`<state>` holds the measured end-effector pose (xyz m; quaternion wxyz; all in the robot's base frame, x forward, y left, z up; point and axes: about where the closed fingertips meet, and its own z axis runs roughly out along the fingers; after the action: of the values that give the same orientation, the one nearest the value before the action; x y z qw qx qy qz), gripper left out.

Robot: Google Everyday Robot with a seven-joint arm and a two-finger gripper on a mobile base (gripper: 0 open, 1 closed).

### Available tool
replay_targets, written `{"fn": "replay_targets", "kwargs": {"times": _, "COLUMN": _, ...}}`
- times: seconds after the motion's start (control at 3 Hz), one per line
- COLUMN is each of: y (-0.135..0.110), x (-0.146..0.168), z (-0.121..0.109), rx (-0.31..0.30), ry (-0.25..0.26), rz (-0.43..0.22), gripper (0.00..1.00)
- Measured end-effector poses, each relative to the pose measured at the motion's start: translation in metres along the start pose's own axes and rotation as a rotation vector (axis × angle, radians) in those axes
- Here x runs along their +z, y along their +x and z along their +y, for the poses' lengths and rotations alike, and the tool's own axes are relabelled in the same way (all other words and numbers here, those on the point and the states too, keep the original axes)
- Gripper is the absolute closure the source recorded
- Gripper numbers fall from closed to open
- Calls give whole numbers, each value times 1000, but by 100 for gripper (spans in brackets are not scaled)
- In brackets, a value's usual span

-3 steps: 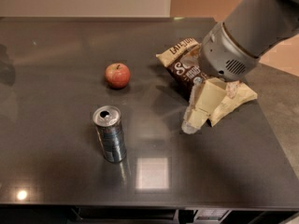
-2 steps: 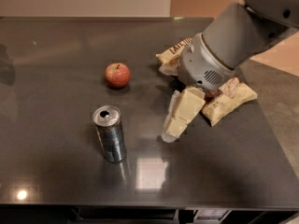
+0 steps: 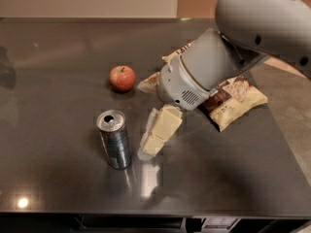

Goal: Knock redbull can over

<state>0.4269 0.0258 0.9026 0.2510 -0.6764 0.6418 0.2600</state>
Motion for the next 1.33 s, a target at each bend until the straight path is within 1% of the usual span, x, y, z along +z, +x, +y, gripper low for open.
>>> {"fn": "replay_targets", "kwargs": {"times": 0.33, "y": -9, "x": 15, "z": 3, "rx": 0, "ry": -24, "rz": -47, "gripper": 0}}
{"fn": "replay_targets", "kwargs": {"times": 0.67, "y": -18, "x": 24, "z": 8, "rx": -14, "ry": -29, "rz": -93, "gripper": 0}}
{"fn": "replay_targets", "kwargs": {"times": 1.0, "y": -25, "x": 29, "z": 13, "rx": -46, "ry": -31, "rz": -129, "gripper": 0}}
{"fn": "replay_targets", "kwargs": {"times": 1.33, "y": -31, "x": 35, "z": 18, "rx": -80, "ry": -45, "rz": -144, "gripper": 6}}
